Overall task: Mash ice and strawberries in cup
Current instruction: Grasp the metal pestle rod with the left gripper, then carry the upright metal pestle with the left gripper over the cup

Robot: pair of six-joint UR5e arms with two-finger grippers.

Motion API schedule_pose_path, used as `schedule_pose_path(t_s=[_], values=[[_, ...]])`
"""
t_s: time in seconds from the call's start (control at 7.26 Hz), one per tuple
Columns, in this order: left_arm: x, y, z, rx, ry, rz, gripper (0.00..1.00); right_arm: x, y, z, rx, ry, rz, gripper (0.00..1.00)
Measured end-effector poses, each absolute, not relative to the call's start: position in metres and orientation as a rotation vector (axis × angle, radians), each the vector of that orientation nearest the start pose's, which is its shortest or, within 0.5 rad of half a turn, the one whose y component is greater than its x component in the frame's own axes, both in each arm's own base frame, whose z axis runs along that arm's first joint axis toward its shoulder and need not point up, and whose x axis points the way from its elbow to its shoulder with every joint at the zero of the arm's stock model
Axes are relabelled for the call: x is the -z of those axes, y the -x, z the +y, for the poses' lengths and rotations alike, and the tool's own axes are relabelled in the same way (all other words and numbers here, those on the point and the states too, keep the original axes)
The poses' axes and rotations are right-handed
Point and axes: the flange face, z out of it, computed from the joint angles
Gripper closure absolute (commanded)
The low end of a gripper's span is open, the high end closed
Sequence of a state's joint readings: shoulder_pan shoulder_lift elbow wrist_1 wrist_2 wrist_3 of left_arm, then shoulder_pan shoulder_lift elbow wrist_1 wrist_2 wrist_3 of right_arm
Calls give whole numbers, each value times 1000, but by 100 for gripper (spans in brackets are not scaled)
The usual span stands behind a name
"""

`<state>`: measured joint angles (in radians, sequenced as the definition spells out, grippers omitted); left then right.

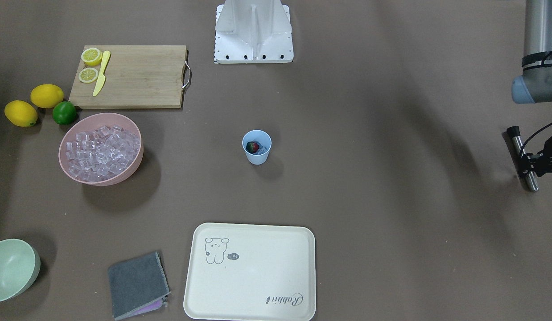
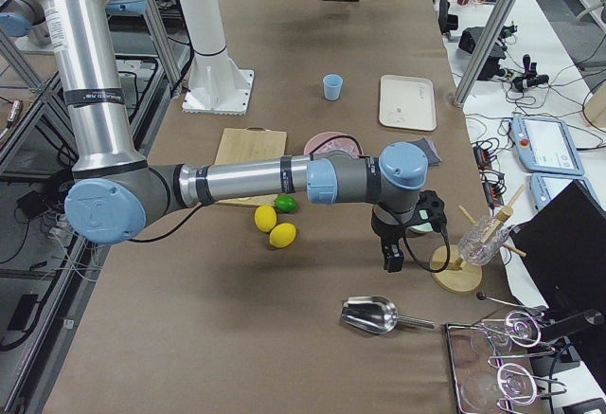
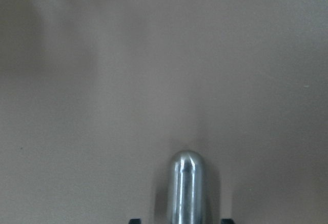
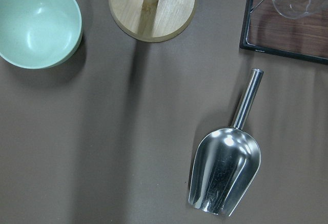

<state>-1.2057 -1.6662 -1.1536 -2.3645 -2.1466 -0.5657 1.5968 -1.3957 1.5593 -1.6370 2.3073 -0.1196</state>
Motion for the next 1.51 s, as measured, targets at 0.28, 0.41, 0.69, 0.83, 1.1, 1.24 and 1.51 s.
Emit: schedule_pose_path(t_s=[0.28,0.41,0.69,0.83,1.1,1.24,1.51], values=[[-741,-122,-528,46,-158,712,100,-581,-82,-565,124,-146,-727,0],[-740,-124,-528,41,-160,715,100,-582,-82,-564,123,-146,-727,0],[-725,-129,-532,23,-191,736,100,-582,-83,-564,120,-145,-727,0],[-707,-131,-537,5,-234,763,100,-582,-84,-564,119,-146,-727,0],[-646,-143,-560,-46,-348,828,100,-580,-85,-564,118,-148,-728,0],[-608,-149,-575,-69,-410,858,100,-580,-85,-565,118,-149,-729,0],[-535,-162,-597,-105,-528,916,100,-579,-85,-565,114,-140,-731,0]])
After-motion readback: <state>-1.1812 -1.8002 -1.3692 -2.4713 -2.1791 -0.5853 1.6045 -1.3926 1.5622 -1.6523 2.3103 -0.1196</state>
